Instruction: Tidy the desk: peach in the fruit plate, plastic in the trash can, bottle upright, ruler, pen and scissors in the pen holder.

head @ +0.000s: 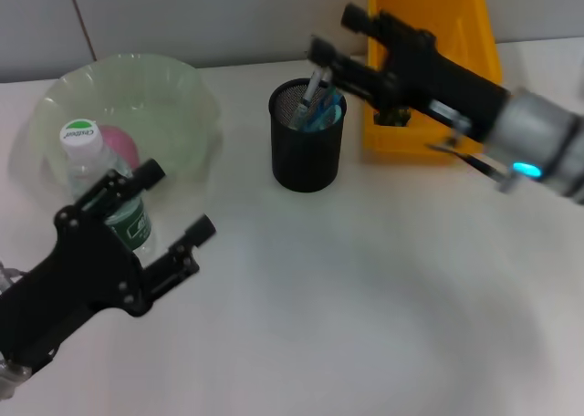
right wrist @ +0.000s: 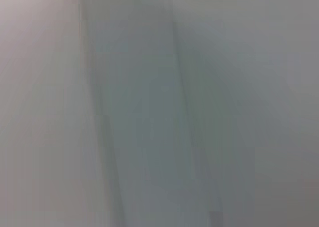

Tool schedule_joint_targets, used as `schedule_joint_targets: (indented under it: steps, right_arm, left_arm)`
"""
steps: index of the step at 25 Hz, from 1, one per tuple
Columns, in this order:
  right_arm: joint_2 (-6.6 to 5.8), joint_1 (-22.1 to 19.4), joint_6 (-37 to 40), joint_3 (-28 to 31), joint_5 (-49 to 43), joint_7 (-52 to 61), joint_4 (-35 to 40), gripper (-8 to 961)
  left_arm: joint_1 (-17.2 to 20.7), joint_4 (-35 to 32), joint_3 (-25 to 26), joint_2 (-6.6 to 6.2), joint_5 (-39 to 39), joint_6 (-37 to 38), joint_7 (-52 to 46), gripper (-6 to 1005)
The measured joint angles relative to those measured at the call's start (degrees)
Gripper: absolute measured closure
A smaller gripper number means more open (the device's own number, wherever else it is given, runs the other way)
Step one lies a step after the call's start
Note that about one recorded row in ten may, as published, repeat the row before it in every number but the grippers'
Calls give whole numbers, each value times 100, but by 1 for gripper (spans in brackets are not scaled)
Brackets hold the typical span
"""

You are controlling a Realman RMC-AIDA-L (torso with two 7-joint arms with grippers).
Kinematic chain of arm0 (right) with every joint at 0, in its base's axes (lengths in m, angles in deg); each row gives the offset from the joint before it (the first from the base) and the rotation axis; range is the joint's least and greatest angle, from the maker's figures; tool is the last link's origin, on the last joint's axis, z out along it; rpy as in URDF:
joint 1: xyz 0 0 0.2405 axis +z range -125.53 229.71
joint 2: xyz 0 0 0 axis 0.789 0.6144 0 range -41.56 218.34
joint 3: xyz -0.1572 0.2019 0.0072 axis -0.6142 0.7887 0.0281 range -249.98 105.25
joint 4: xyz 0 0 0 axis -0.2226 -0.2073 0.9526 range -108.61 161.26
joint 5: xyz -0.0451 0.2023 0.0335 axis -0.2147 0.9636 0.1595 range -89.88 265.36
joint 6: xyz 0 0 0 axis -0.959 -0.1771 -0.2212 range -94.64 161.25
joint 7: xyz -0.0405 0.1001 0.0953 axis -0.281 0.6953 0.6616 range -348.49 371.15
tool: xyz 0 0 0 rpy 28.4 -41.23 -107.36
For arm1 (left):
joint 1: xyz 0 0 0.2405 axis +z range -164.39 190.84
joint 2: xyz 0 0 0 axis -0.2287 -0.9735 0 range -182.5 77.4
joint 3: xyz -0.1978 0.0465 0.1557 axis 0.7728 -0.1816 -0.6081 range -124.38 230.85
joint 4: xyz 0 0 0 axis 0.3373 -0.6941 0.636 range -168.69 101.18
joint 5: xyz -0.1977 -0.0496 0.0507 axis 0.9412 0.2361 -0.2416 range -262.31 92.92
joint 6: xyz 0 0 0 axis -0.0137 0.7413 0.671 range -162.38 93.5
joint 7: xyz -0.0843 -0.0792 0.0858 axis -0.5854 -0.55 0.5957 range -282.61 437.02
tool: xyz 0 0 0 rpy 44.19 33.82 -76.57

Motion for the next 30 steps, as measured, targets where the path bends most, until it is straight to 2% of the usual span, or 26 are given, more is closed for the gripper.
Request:
schedule_joint_targets:
  steps: [1,2,3,6,7,8,9,10,11,15,20,30]
  right_arm:
    - [0,0,0,0,0,0,0,372]
    - [-16,-329,665,-734,-273,791,970,338]
    - [-16,-329,665,-734,-273,791,970,303]
    - [-37,-973,1362,-1724,-416,1275,2251,199]
    - [-38,-1353,1637,-2148,-424,1373,2766,199]
    - [-38,-1353,1637,-2148,-424,1373,2766,199]
    - [-39,-1629,1816,-2483,-425,1440,2975,199]
    - [-28,-1730,1860,-2603,-426,1439,2988,199]
    - [-28,-1730,1860,-2603,-426,1439,2988,199]
    - [8,-1827,1691,-2699,-446,1021,2528,199]
    - [6,-1744,1435,-2739,-529,980,2305,199]
    - [10,-1602,1011,-2846,-592,960,2101,199]
  left_arm:
    - [-22,1,1,-22,-59,4,-29,241]
    - [-55,4,4,-54,-154,4,-79,241]
    - [-86,8,7,-83,-251,2,-132,241]
    - [-176,14,54,-157,-576,-20,-313,241]
    - [-359,19,259,-208,-1305,-29,-680,241]
    - [-359,19,259,-208,-1305,-29,-680,241]
    - [-494,22,498,-212,-1969,-31,-1014,241]
    - [-576,22,685,-200,-2469,-24,-1248,241]
    - [-576,22,685,-200,-2469,-24,-1248,241]
    - [-759,104,1225,-120,-3515,-20,-1724,240]
    - [-765,168,1507,-113,-3714,39,-1859,242]
    - [-718,234,1565,-169,-3736,127,-1898,245]
